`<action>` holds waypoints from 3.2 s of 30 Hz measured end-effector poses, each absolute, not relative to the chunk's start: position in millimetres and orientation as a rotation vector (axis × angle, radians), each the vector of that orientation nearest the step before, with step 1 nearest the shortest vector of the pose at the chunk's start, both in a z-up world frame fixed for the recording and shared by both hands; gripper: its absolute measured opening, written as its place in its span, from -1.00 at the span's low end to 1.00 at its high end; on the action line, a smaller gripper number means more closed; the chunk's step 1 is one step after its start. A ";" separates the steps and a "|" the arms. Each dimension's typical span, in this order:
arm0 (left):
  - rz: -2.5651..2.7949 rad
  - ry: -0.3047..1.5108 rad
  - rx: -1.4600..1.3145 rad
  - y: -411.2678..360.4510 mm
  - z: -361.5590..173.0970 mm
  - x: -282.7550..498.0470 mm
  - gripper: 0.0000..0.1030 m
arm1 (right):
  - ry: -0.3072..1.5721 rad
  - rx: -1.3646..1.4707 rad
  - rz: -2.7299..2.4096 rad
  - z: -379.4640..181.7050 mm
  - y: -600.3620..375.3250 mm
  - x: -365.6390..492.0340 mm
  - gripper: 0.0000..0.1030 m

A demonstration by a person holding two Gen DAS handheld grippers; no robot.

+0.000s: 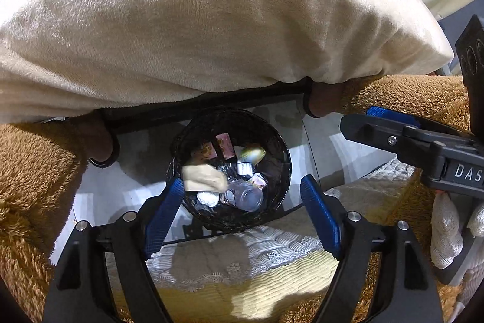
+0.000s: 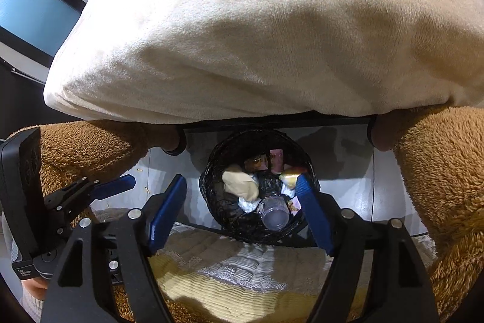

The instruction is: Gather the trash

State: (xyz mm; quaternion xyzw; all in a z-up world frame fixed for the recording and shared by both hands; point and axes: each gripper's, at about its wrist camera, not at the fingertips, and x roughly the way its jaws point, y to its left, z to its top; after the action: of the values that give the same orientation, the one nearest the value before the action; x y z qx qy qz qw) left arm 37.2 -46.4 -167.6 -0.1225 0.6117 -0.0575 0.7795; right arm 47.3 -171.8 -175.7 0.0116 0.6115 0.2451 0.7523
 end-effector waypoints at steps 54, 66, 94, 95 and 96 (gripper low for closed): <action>-0.052 0.492 -0.108 15.1 42.1 47.1 0.88 | 0.366 -0.230 0.562 35.0 -191.3 62.2 0.70; -0.017 0.480 -0.081 9.2 36.9 44.5 0.88 | 0.418 -0.126 0.561 26.2 -200.0 72.1 0.70; -0.024 0.470 -0.070 6.5 35.6 40.2 0.88 | 0.416 -0.140 0.542 23.2 -199.0 71.2 0.70; -0.022 0.469 -0.071 6.4 35.7 40.1 0.88 | 0.417 -0.140 0.541 23.1 -199.4 71.2 0.70; -0.021 0.469 -0.073 6.4 36.1 39.9 0.88 | 0.416 -0.140 0.542 23.2 -199.0 71.1 0.70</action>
State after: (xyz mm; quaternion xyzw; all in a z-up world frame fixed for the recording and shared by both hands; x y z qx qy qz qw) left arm 39.9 6.4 36.1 -0.0363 0.2324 -0.0104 0.9719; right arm 71.1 -199.0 23.2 -0.0686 0.2038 0.2655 0.9398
